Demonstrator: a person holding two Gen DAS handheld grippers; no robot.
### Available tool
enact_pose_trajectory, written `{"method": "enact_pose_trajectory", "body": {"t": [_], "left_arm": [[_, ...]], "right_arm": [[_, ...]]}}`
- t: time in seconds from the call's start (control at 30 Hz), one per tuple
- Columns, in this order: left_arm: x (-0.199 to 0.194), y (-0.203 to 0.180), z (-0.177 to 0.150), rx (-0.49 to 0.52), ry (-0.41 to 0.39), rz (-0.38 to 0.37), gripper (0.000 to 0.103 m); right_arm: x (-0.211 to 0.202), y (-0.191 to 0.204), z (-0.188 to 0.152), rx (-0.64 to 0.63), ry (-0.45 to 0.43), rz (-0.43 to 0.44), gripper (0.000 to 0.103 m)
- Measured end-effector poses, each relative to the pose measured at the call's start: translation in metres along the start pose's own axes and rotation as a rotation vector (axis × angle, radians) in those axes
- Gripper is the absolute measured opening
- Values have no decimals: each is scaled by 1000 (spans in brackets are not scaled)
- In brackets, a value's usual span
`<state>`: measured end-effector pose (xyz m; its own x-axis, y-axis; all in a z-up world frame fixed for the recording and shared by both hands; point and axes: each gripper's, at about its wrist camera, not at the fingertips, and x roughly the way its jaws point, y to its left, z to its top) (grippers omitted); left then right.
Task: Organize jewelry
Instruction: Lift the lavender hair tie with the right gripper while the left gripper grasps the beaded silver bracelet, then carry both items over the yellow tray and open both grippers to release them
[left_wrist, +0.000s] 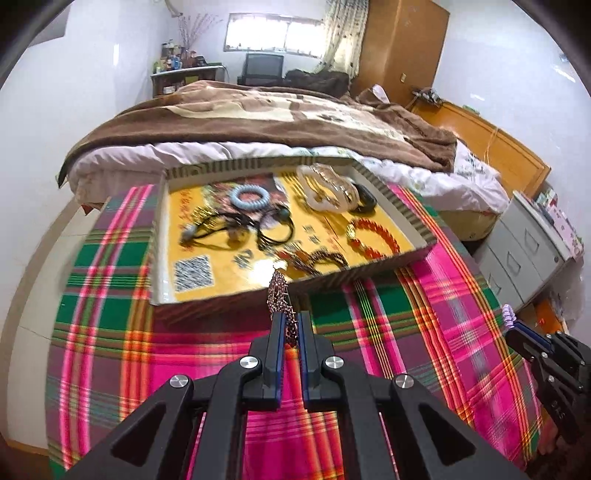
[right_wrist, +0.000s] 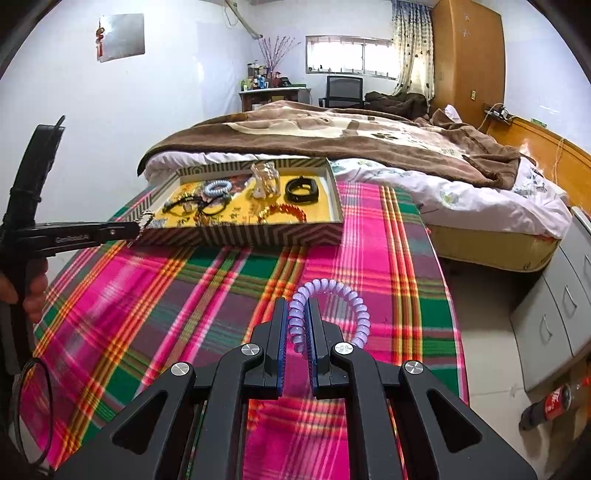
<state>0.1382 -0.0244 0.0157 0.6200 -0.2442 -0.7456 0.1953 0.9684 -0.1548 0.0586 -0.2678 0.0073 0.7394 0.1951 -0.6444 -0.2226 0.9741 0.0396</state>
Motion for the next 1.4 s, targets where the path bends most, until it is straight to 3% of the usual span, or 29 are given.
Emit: {"method": "enact_pose_trajectory", "body": {"t": [0.27,0.57,0.93,1.2,1.4], "left_arm": [[-17,22,18,-4,-35,36,6],[-4,39,33,-14,-23,49,6],[39,56,44,-25,23,53,6],[65,56,47,-3,52,67,6],[78,58,46,-7,76,74,6]], "right_arm": [[7,8,30,-28,-34,23,9],[41,27,75,-87,-41,52,9],[125,62,114,-164,34,107,9],[183,81,118,-219,120,120,9],[204,86,118,-238,162,118,9]]}}
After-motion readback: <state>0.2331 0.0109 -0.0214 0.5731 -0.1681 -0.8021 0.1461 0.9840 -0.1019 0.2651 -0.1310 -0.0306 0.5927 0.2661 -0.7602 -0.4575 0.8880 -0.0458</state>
